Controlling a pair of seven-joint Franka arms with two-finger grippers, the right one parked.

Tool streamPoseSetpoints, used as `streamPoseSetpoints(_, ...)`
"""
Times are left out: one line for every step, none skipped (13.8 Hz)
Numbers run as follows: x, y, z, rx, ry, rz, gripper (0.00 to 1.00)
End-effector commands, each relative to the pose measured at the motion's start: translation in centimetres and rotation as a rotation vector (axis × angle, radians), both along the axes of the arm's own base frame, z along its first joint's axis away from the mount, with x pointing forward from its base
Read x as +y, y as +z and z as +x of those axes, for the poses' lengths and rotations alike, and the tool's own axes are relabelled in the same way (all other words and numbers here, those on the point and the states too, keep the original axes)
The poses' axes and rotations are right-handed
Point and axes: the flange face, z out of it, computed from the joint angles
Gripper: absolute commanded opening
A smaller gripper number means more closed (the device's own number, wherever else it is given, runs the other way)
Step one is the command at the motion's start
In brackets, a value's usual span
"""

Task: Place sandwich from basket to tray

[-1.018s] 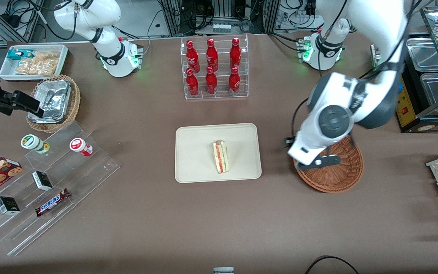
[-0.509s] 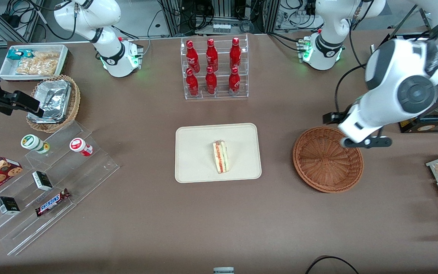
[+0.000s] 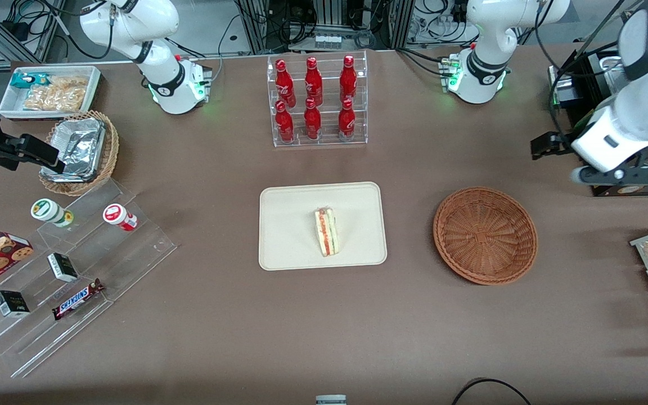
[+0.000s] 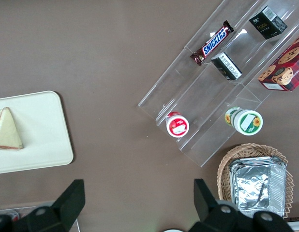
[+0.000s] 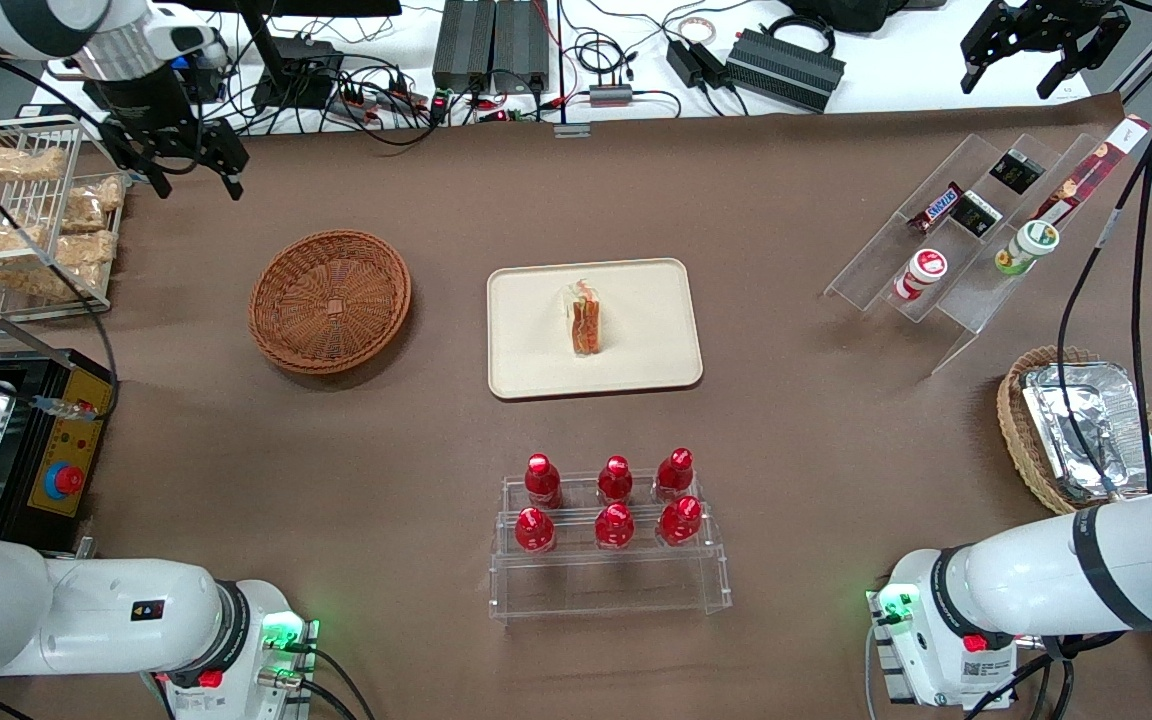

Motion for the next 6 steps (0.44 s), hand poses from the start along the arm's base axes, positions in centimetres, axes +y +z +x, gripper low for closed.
streamPoseSetpoints(1.94, 2.81, -0.30, -0.046, 0.000, -0.011, 1.00)
streamPoseSetpoints(2.43, 3.32, -0.32, -0.056, -0.003, -0.014, 1.00)
streamPoseSetpoints(2.52, 3.65, -0.42, -0.064, -0.004, -0.015, 1.00)
streamPoseSetpoints(2.54, 3.67, -0.38, -0.067, -0.003, -0.013, 1.00)
streamPoseSetpoints(2.46, 3.63, -0.36, -0.069, -0.004, -0.013, 1.00)
streamPoseSetpoints(2.39, 3.46, -0.31, -0.070, -0.005, -0.011, 1.00)
